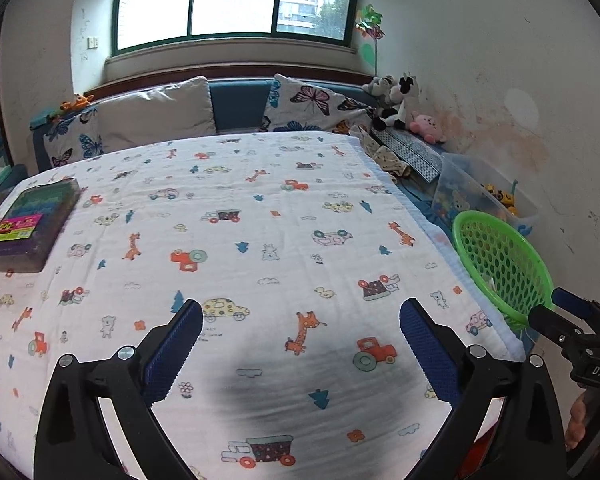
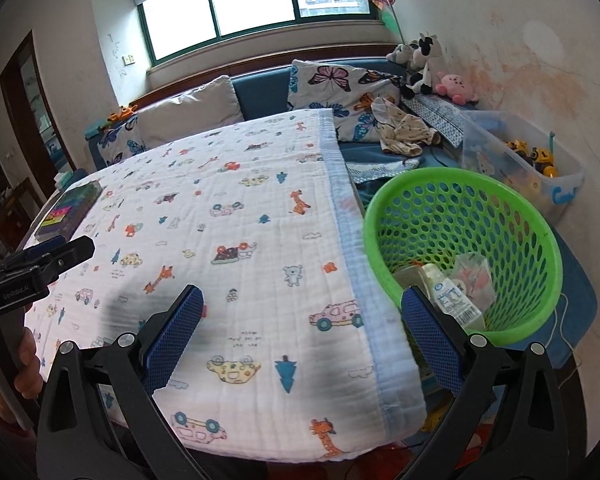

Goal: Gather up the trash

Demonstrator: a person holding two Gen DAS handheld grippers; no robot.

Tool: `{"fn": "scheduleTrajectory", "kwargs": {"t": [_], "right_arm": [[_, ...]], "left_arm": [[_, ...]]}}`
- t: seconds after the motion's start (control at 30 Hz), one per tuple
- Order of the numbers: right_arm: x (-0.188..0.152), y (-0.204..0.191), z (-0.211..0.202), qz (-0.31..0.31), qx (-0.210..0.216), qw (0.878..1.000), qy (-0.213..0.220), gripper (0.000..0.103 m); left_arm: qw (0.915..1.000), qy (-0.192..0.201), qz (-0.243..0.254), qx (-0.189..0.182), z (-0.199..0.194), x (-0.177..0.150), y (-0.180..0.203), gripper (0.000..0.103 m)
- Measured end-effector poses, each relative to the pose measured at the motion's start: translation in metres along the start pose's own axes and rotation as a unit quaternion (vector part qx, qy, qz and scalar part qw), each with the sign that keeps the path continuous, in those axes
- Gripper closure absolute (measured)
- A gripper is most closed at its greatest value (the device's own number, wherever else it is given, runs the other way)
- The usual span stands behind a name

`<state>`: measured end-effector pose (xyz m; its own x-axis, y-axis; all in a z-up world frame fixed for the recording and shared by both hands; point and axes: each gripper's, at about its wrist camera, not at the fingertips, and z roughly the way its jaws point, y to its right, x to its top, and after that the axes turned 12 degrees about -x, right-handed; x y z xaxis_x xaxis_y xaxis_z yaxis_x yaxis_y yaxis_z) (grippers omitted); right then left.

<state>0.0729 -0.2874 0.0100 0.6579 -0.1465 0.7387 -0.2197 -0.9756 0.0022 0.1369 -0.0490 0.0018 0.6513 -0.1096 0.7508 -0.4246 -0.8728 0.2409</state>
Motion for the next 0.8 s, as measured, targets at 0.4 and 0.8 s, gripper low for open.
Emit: {"fn": "scheduleTrajectory", "kwargs": {"t": [0.4,0.8], "right_arm": [[0.0,-0.023,-0.003,-0.023,0.003,1.0,0.016,0.004],[0.002,-0.024,-0.006,-0.024,0.005,0.999,0.024,0.004]], "left_arm": [[0.9985,0.039,0.0,0.04,-0.023,-0.008,-0.009,0.007],[0.9974,0.053,-0.001,0.049,-0.031,-0.011,-0.01,0.007]]}}
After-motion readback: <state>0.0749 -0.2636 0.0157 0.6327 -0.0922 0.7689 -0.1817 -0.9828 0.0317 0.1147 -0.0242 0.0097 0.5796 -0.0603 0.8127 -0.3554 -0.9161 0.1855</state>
